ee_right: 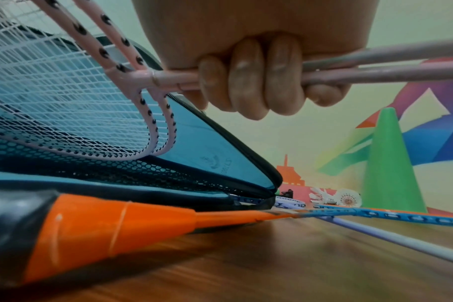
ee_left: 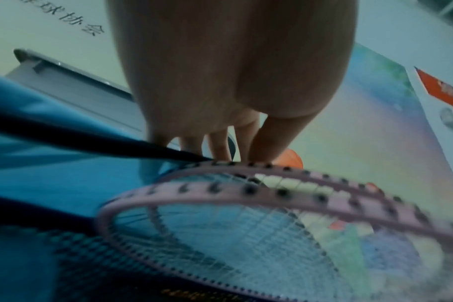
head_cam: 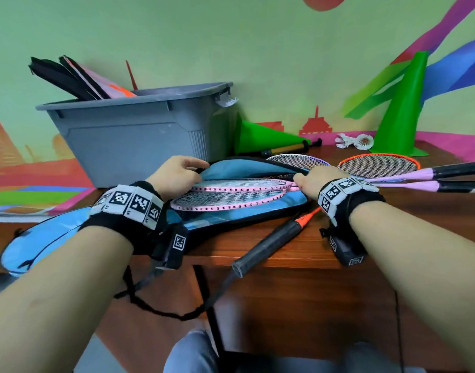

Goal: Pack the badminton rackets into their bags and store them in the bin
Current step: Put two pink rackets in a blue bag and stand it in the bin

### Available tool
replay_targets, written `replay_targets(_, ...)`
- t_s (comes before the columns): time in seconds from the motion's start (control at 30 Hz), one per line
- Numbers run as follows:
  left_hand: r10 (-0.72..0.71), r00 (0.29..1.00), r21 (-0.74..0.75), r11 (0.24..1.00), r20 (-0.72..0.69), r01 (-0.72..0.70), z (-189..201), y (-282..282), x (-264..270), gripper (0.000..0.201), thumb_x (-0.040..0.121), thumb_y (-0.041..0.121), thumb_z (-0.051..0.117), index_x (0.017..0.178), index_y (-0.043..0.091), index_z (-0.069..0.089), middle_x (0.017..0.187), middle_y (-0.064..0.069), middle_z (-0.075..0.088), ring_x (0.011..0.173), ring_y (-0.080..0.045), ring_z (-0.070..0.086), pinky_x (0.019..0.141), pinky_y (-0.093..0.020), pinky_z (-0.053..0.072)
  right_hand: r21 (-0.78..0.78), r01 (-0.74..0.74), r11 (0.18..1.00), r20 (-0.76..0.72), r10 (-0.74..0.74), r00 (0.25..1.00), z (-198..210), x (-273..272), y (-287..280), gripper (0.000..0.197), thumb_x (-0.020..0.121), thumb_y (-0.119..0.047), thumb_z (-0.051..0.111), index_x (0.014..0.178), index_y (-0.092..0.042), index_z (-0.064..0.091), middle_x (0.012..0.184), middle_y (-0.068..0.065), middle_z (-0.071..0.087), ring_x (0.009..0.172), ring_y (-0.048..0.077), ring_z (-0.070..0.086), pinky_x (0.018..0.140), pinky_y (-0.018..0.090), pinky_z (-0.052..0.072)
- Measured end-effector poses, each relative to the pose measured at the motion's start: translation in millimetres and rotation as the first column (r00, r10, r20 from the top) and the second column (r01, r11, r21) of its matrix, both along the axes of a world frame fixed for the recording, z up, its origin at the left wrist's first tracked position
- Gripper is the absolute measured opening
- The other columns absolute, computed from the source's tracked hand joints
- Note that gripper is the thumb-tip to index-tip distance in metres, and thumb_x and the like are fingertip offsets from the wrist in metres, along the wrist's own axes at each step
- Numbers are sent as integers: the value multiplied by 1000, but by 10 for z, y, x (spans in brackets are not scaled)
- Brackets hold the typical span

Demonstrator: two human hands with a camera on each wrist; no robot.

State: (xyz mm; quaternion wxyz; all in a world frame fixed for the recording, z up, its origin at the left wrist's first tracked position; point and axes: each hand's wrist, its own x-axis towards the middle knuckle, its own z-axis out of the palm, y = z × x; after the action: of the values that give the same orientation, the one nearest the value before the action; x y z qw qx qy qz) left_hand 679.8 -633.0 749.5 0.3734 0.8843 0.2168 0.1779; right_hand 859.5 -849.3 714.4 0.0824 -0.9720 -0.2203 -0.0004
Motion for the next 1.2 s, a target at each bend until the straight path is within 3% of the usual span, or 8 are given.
replay_targets(0.13,145,977,72,985,158,-157,-100,160,-150,32,75,6,55,106,15,55,111,-6,59,111,-24,55,98,-31,42,-34,-6,999,-21,5,1000,10,-7,-23,39,96,-32,30,93,-2,56,99,21,58,86,31,53,72,29,36)
replay_targets(0.33,325,940,432,836,106,-338,-360,399,-373,14,79,9,57,77,22,51,93,-10,62,92,-34,58,79,-34,43,-24,24,999,-54,-26,998,-11,2,38,41,92,-40,33,92,-4,53,91,15,49,81,29,46,72,31,36)
replay_targets(0.5,335,920,704,604,202,-374,-529,461,-547,24,79,11,44,86,12,67,94,-16,63,77,-41,61,69,-41,41,-100,-26,995,-42,21,999,7,37,10,31,96,-26,27,108,-12,51,110,17,55,98,33,54,77,29,36)
replay_targets(0.73,583,807,831,494,-96,-258,-639,369,-585,44,86,51,46,103,18,69,116,-10,47,106,-34,48,93,-44,31,29,35,999,-104,-32,994,79,-22,-37,29,96,-31,32,93,-7,48,100,17,49,94,31,50,77,28,34)
replay_targets(0.83,610,776,810,531,-162,-248,-686,396,-589,33,83,39,56,113,26,64,118,-9,42,112,-33,44,100,-44,28,9,10,1000,-97,-9,995,103,-53,-11,19,99,-24,28,94,-10,39,96,14,40,89,27,43,78,27,31)
replay_targets(0.97,427,885,671,713,-184,-205,-690,440,-608,35,86,18,55,110,41,67,115,-7,43,115,-31,42,102,-42,30,43,10,999,-89,-7,996,125,-89,-17,22,98,-27,31,94,-9,44,97,15,44,97,32,50,79,29,35)
replay_targets(1.1,296,954,425,870,-45,-250,-657,468,-641,26,84,9,62,91,31,75,106,-5,45,110,-31,47,102,-38,38,121,27,992,-112,-14,994,110,-115,2,40,94,-38,33,100,-5,55,109,22,55,96,33,53,74,30,35)
replay_targets(1.2,253,967,313,920,-13,-236,-597,466,-649,21,80,9,68,98,20,75,100,-4,39,100,-27,51,99,-30,39,108,35,993,-109,-23,994,74,-131,23,44,91,-42,35,98,-5,58,113,22,58,91,31,53,72,30,37)
